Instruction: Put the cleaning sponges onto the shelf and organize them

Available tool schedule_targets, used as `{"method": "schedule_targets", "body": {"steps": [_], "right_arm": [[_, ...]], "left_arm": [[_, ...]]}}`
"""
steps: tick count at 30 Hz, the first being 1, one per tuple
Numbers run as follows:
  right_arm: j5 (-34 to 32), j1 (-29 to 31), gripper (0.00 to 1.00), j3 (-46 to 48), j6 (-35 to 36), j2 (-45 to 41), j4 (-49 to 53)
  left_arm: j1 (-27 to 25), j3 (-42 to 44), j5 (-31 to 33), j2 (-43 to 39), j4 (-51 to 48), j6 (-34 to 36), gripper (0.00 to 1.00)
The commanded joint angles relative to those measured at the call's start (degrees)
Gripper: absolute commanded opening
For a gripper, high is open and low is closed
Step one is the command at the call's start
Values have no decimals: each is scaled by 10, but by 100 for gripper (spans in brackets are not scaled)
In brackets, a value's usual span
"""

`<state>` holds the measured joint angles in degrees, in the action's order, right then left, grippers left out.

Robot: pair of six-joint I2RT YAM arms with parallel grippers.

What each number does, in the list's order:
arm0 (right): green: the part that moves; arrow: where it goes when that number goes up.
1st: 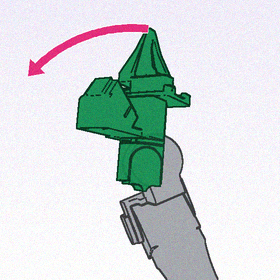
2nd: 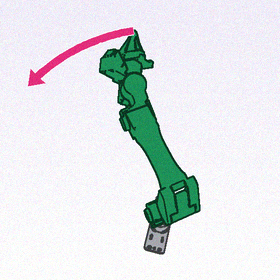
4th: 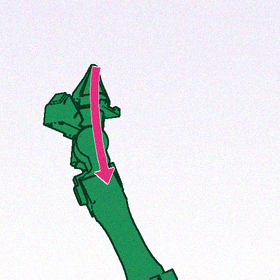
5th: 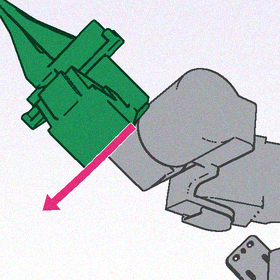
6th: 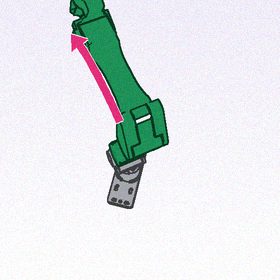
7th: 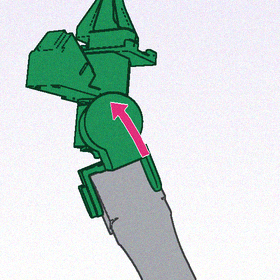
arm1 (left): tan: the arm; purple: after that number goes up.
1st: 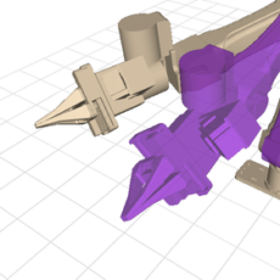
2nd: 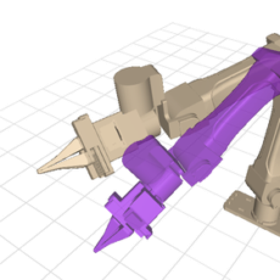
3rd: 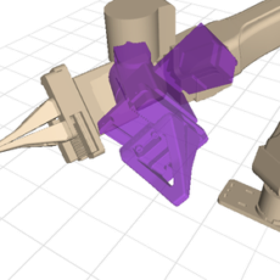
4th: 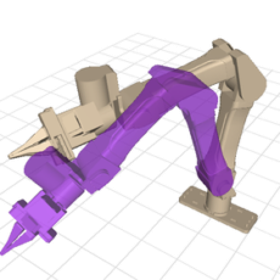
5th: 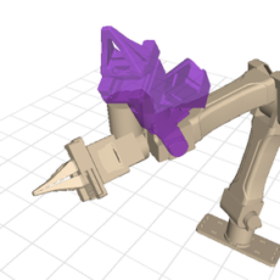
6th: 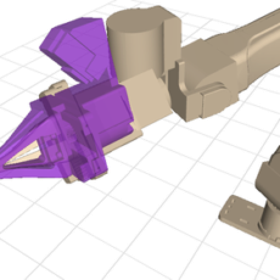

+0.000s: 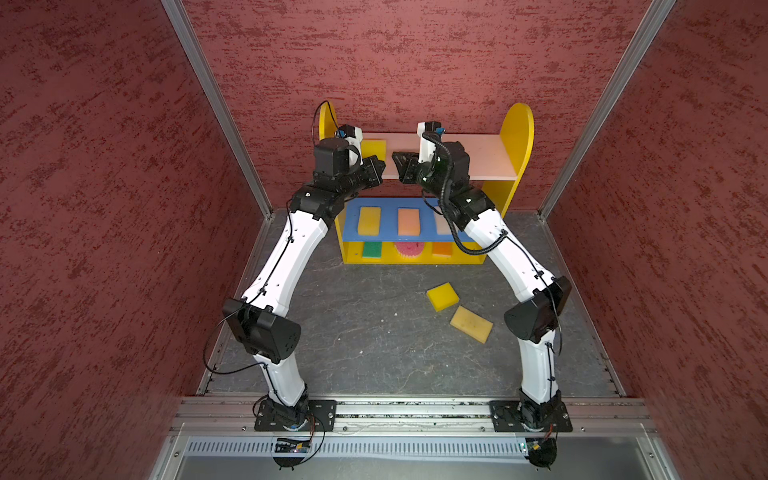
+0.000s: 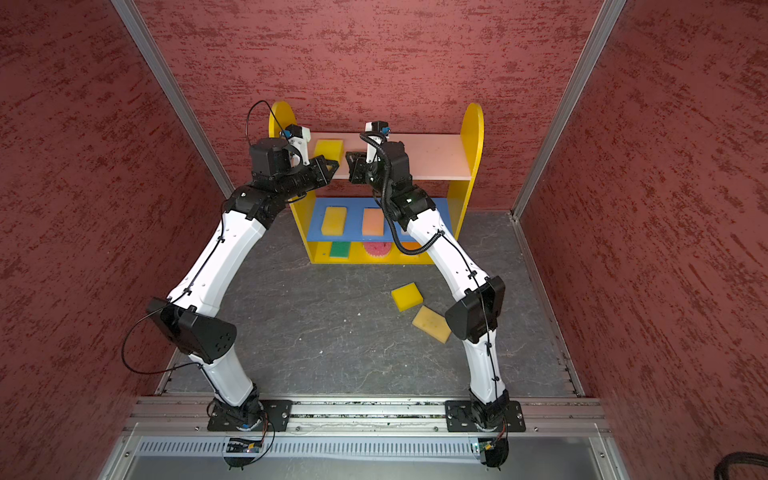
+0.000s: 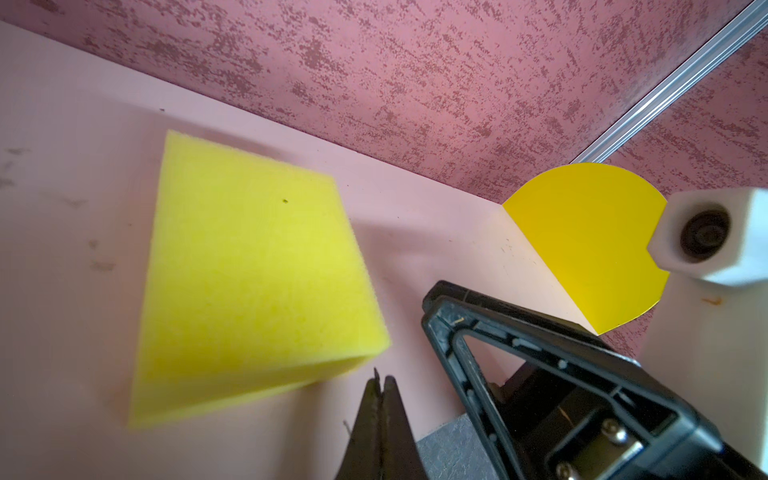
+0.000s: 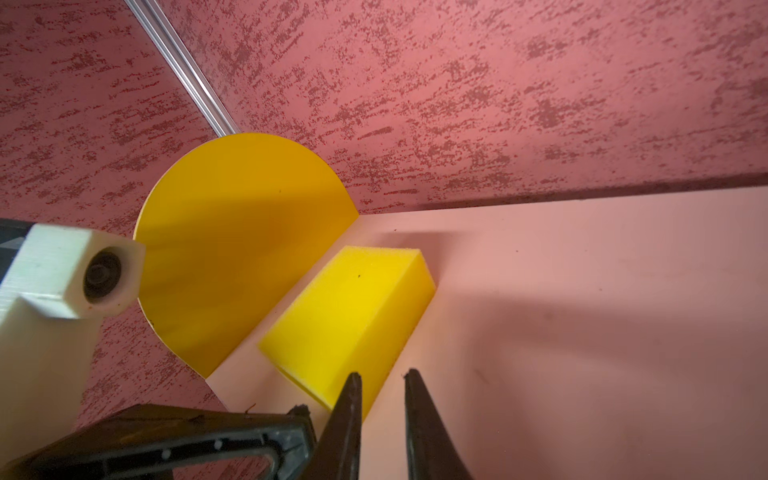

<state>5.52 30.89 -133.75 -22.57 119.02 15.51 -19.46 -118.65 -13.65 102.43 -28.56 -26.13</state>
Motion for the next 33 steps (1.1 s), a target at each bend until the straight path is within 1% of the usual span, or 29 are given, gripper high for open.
{"method": "schedule_targets", "body": {"steps": [1,12,17,20,22,26,29,33], "right_arm": [[-3,-19,22,18,-3,-6,22],[2,-20,23,30,-6,-10,20],[-1,-20,24,36,-5,-14,16],[-2,-21,31,35,-4,-21,18],[-6,-21,37,37,-1,-31,21],[-13,-21,40,49,9,-69,27],[-24,-21,41,99,15,-123,10],[-47,-20,42,206,18,-217,-30]], "left_arm": [[1,-18,-1,16,3,5,3],[0,-34,-6,36,1,0,4],[-1,-31,-8,29,-5,3,4],[-1,-28,-9,17,-13,5,4],[-1,-18,-11,-3,-7,4,4],[-2,25,-4,-66,20,3,4],[-3,71,10,-133,44,11,6],[0,151,47,-235,72,25,7]]}}
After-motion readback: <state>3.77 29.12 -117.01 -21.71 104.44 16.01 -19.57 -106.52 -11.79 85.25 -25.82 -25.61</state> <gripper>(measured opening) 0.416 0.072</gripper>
